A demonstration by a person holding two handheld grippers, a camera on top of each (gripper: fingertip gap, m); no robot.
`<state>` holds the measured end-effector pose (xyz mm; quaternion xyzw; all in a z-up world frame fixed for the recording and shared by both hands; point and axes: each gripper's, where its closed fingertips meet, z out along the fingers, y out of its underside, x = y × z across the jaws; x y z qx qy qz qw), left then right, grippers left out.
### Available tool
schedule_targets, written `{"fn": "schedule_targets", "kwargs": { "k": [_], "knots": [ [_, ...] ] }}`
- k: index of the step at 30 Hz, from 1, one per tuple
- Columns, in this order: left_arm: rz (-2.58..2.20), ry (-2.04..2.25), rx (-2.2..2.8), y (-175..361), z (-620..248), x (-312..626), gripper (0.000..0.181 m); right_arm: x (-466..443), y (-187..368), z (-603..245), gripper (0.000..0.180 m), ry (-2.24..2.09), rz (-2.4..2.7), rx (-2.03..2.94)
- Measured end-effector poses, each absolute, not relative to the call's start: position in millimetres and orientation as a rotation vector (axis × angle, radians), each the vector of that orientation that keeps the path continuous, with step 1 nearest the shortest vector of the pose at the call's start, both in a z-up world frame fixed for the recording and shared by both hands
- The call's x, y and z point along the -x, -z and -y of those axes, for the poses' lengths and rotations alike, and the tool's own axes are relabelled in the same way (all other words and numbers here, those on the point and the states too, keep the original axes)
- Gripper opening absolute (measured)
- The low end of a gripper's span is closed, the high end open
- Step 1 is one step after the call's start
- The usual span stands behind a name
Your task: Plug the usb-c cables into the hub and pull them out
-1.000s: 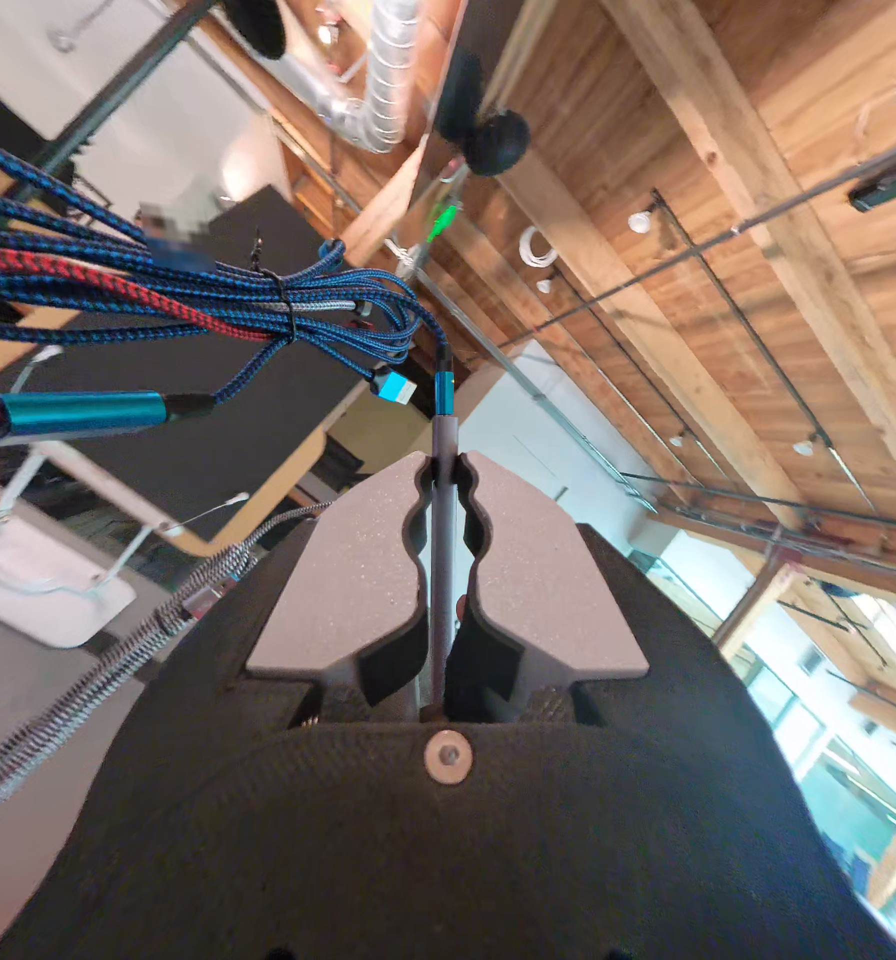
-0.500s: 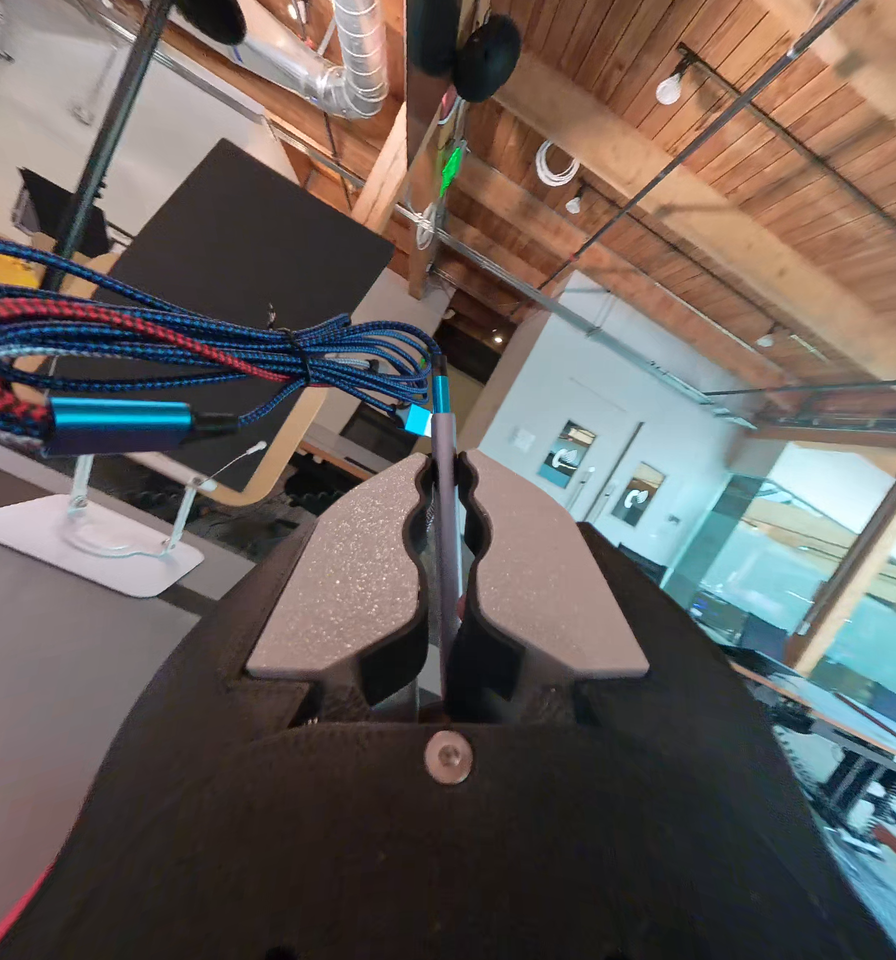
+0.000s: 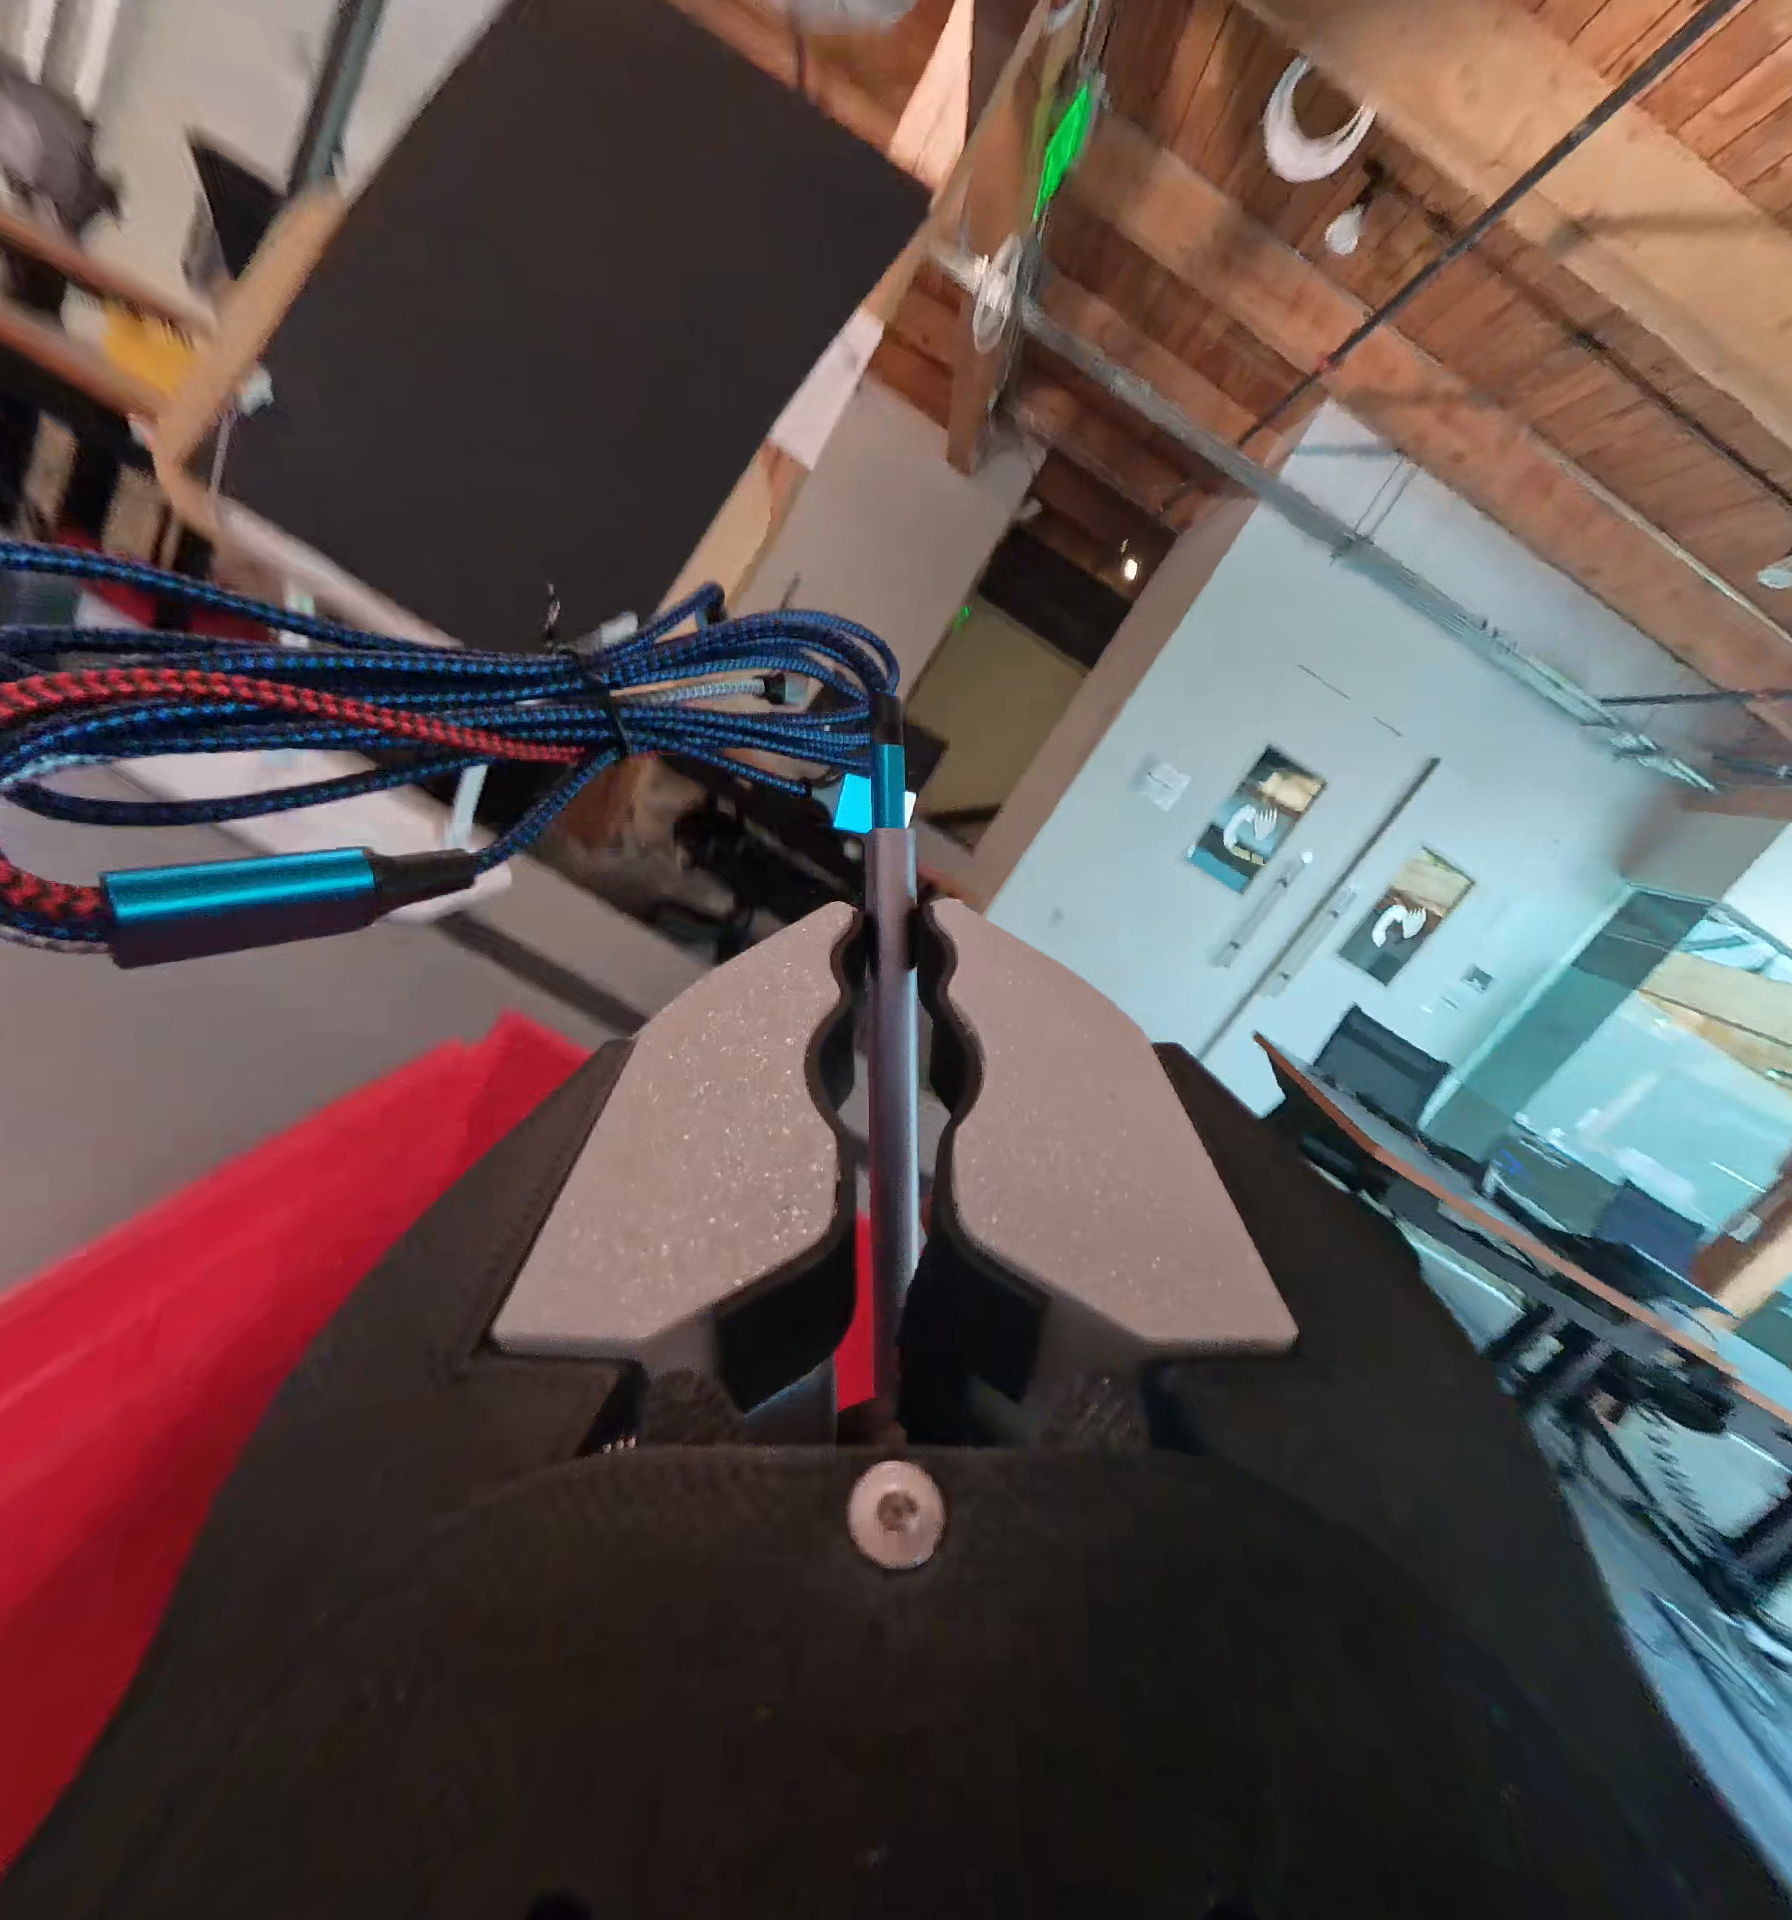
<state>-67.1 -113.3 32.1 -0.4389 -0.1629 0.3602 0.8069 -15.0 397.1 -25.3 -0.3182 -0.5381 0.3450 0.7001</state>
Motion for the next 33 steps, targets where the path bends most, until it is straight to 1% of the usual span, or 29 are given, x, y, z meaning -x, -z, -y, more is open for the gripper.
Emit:
{"fn": "schedule_targets", "kwargs": {
  "k": [3,8,12,14,16,18,21,23,25,27,29,31,33],
  "knots": [
    [0.346,-0.795,0.95,-33,117,66,0.022,19,66,-402,0.009,-0.629,1.319,0.836],
    [0.358,-0.805,1.029,-27,125,69,0.022,18,144,-416,0.009,-0.443,1.502,1.234],
    [0.389,-0.842,1.024,-27,149,69,0.022,19,191,-410,0.012,-0.426,1.626,1.46],
    [0.429,-0.862,1.025,-26,166,71,0.022,23,190,-407,0.017,-0.496,1.575,1.499],
    [0.485,-0.888,1.015,-23,188,74,0.022,25,171,-404,0.033,-0.625,1.451,1.508],
    [0.555,-0.915,0.986,-20,213,77,0.022,24,140,-397,0.054,-0.752,1.298,1.467],
    [0.671,-0.926,0.989,-8,243,84,0.022,14,78,-365,0.073,-0.968,1.068,1.257],
    [0.744,-0.904,1.047,7,253,93,0.022,2,39,-322,0.074,-1.193,0.949,1.079],
    [0.82,-0.881,1.153,28,257,102,0.024,-10,18,-270,0.065,-1.424,0.91,0.919],
    [0.882,-0.878,1.247,45,259,109,0.024,-11,21,-224,0.058,-1.569,0.938,0.835],
    [0.933,-0.868,1.331,61,259,115,0.024,2,48,-180,0.058,-1.628,1.102,0.822],
    [1.016,-0.817,1.434,81,257,121,0.024,20,90,-145,0.068,-1.593,1.34,0.846],
    [1.126,-0.777,1.544,105,260,127,0.029,31,127,-126,0.077,-1.522,1.507,0.873]
  ]
}}
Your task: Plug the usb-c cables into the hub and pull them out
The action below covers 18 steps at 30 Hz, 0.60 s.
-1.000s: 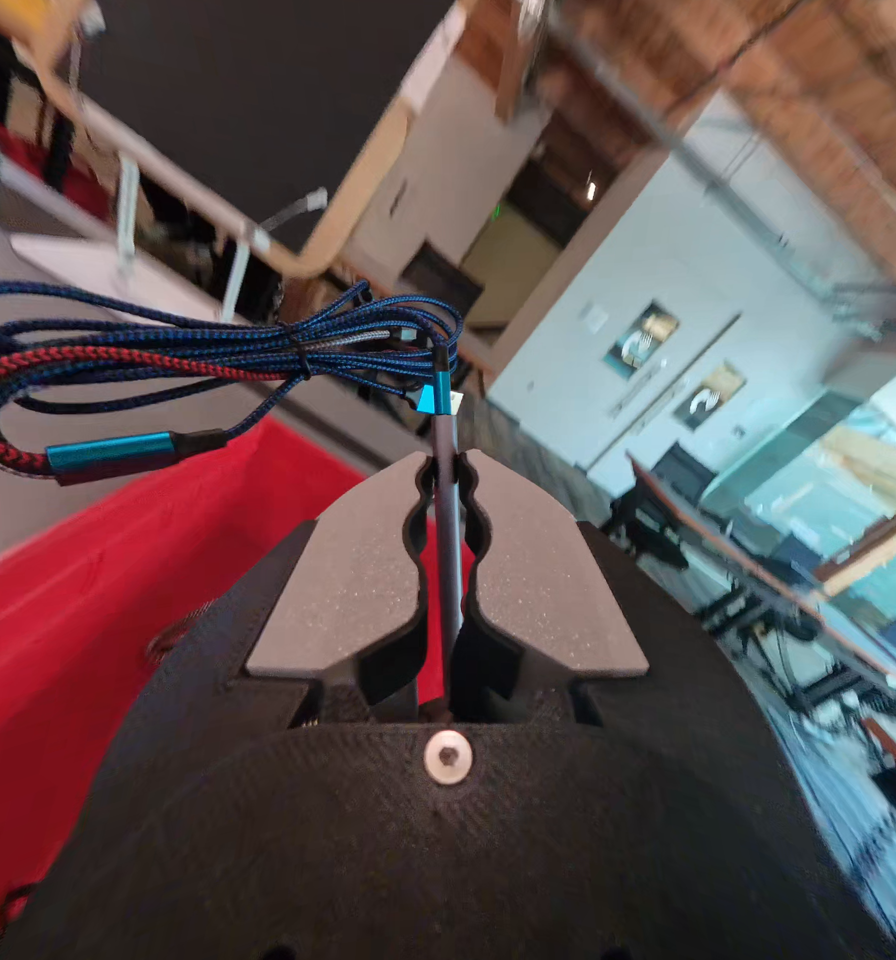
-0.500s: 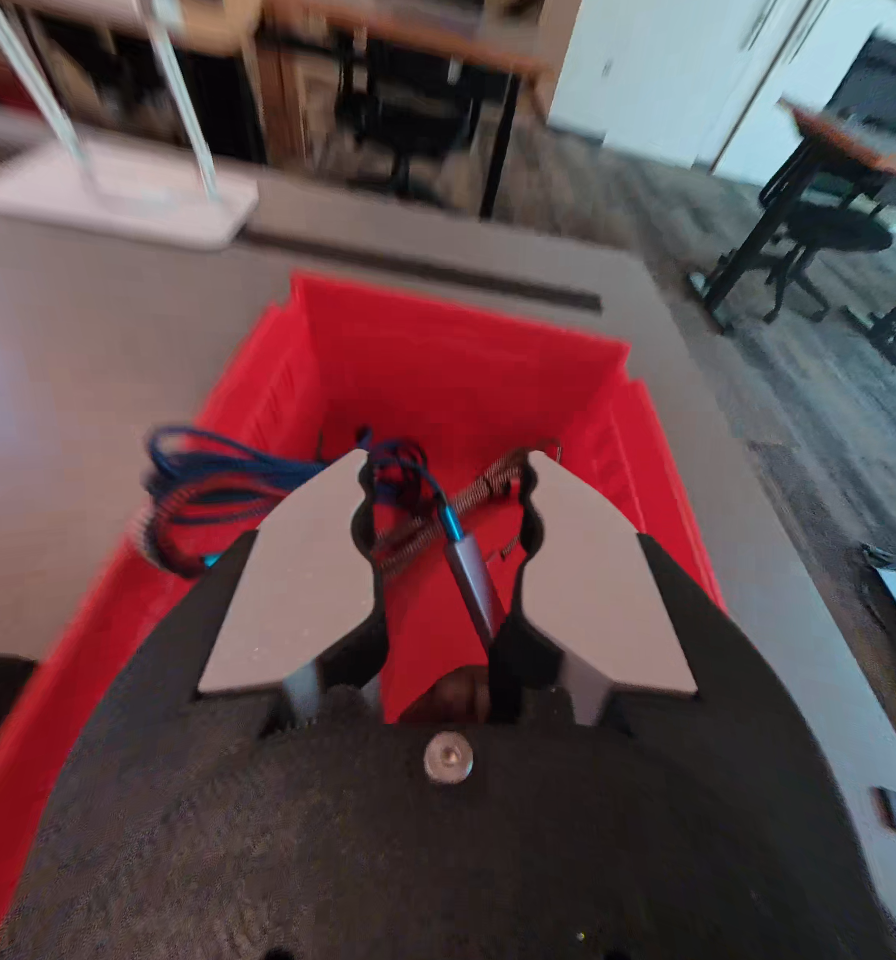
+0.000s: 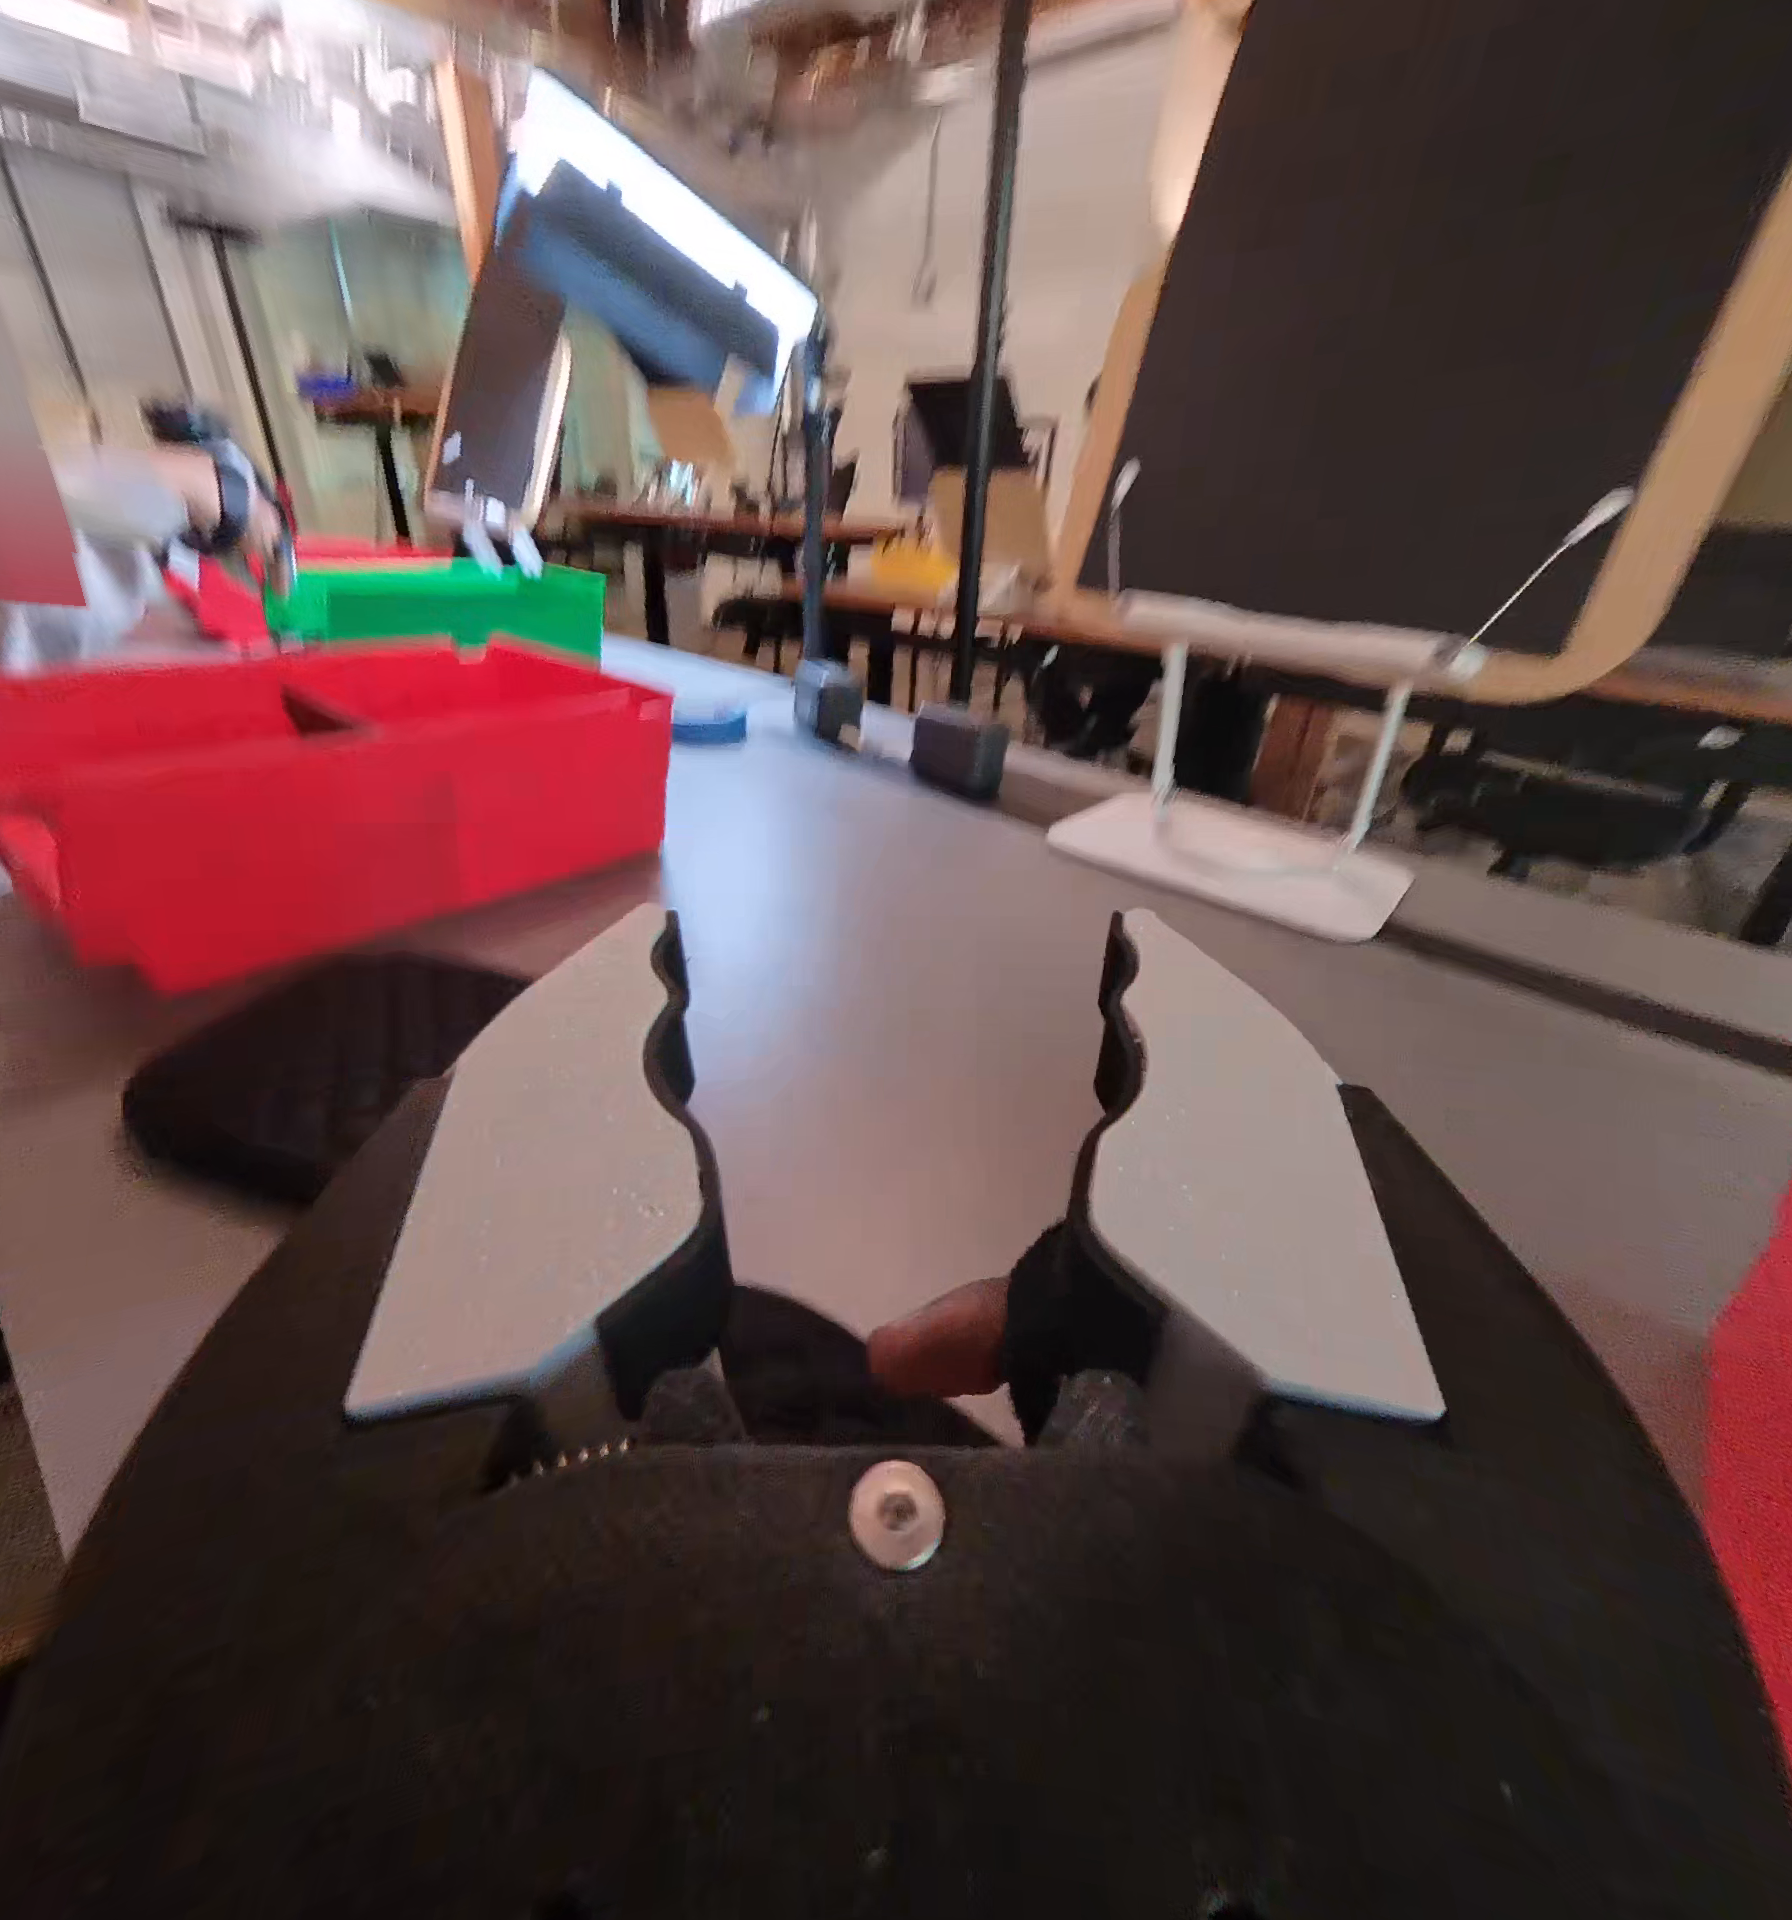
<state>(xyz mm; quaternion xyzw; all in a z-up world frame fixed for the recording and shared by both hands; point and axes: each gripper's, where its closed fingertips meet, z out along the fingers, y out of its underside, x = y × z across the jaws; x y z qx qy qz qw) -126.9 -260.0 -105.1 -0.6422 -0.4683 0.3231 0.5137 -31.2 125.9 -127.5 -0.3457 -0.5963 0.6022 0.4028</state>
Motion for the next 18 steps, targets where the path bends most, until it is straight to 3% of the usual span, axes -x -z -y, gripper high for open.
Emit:
{"fn": "schedule_targets", "kwargs": {
  "k": [3,10,18],
  "knots": [
    [1.231,-0.728,1.618,133,264,142,0.039,39,165,-112,0.074,-1.492,1.603,0.931],
    [1.318,-0.639,1.884,134,271,221,0.043,41,163,-121,0.066,-1.496,1.54,0.97],
    [1.706,-0.509,2.395,222,302,285,0.042,35,152,-131,0.06,-1.569,1.421,0.969]
  ]
}}
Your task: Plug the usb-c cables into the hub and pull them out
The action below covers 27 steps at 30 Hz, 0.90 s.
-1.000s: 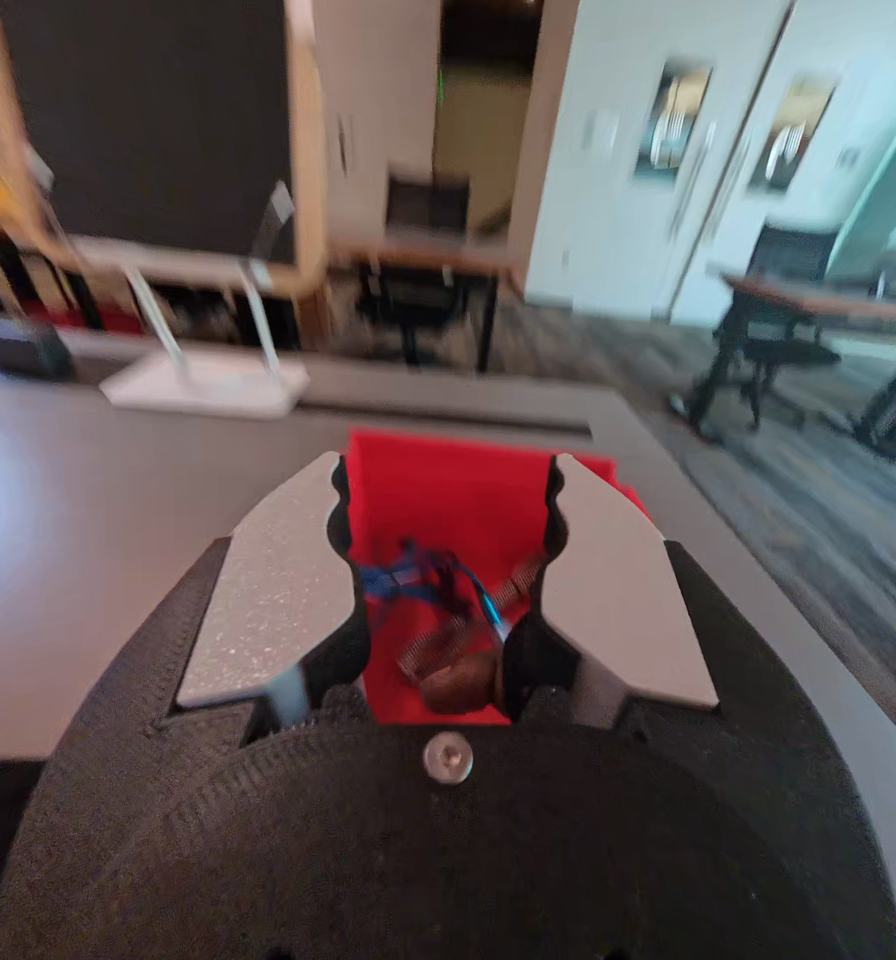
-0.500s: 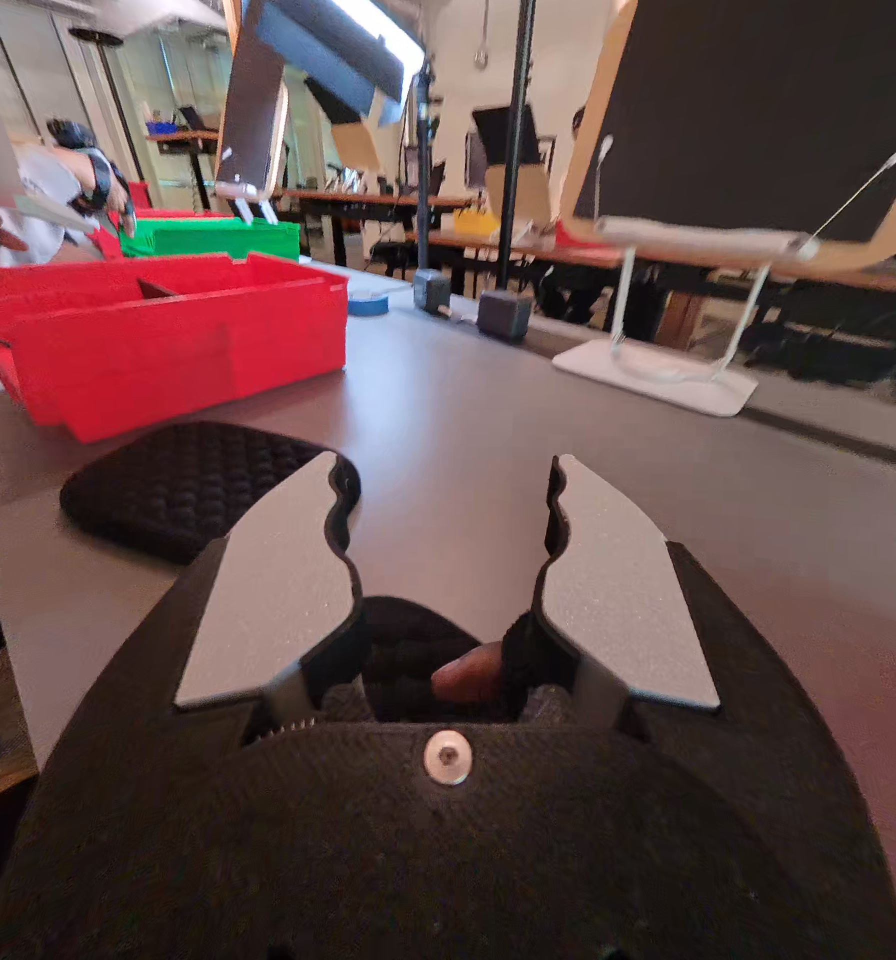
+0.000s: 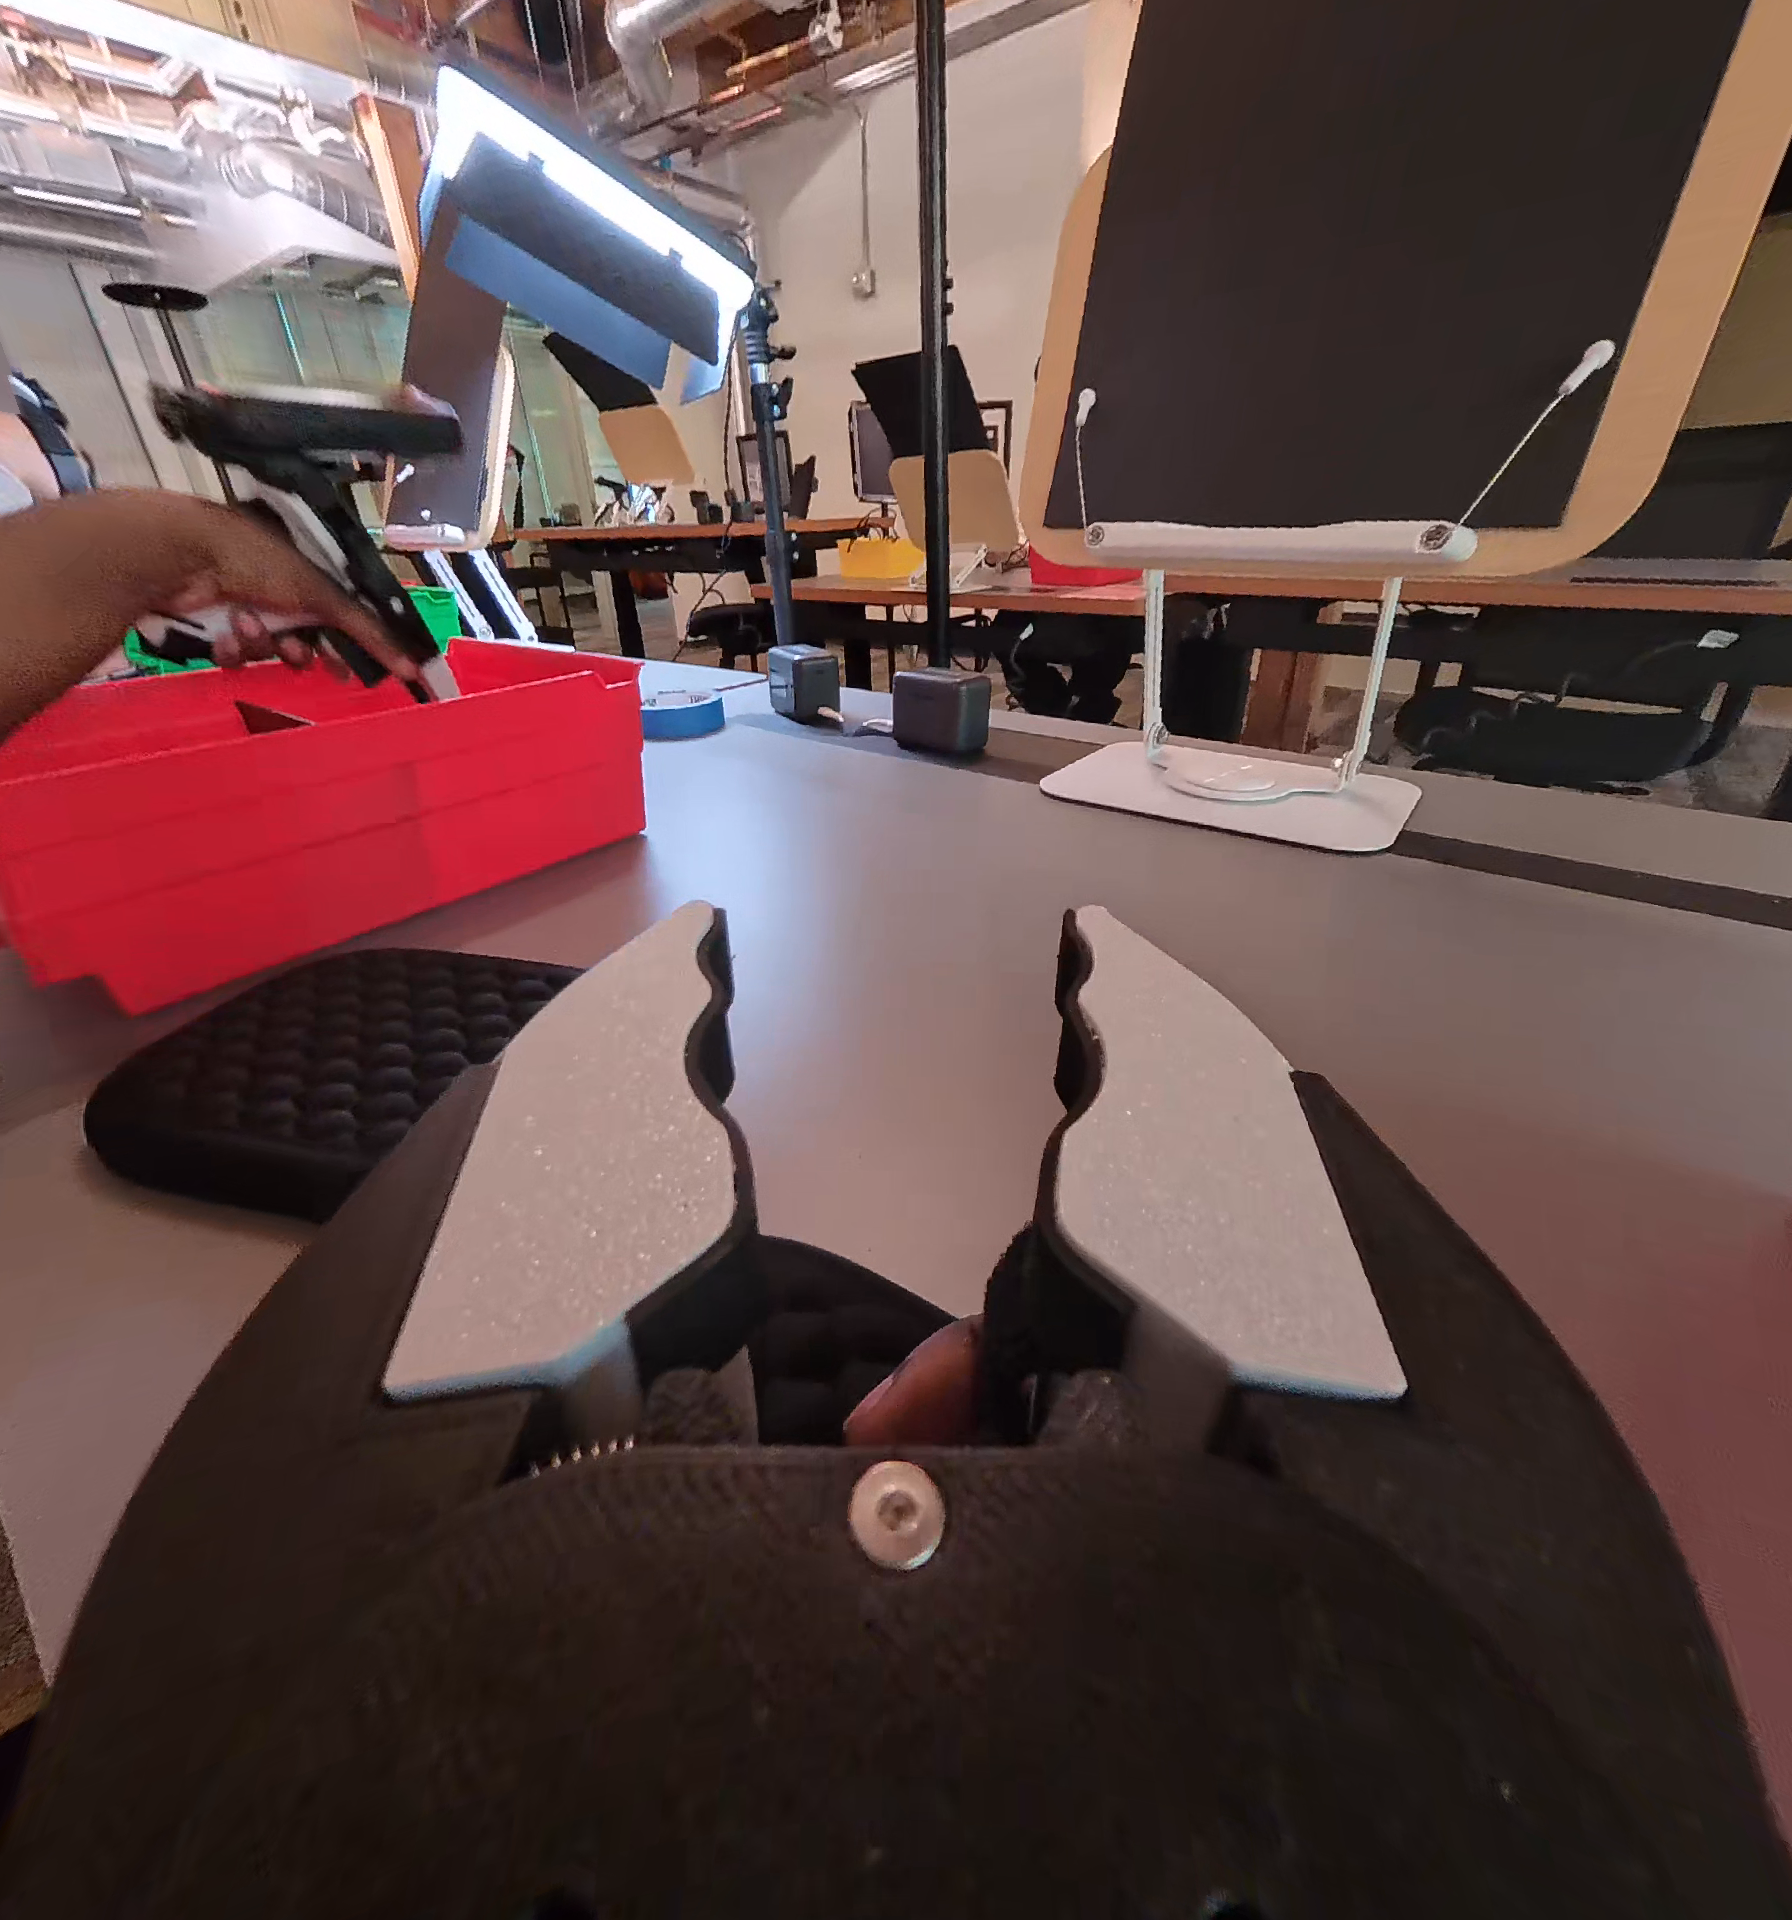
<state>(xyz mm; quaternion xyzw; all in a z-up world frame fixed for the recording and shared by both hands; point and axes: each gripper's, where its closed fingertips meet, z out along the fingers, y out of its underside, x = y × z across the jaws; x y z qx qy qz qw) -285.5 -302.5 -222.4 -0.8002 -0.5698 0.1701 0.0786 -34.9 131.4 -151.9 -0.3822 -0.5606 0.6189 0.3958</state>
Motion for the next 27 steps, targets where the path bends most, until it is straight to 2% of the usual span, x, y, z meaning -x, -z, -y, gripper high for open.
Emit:
{"fn": "schedule_targets", "kwargs": {
  "k": [7,14,19,23,27],
  "knots": [
    [1.878,-0.42,2.547,265,319,291,0.039,31,147,-134,0.055,-1.558,1.372,0.937],
    [1.824,-0.497,2.527,259,319,291,0.02,31,147,-136,0.051,-1.556,1.351,0.947],
    [1.644,-0.689,2.242,187,299,297,0.011,31,146,-138,0.049,-1.564,1.341,0.953],
    [1.351,-0.858,1.858,92,276,294,0.009,31,145,-137,0.047,-1.549,1.335,0.94],
    [0.892,-0.865,1.477,-5,233,251,0.009,30,145,-135,0.045,-1.532,1.342,0.92]
  ]
}}
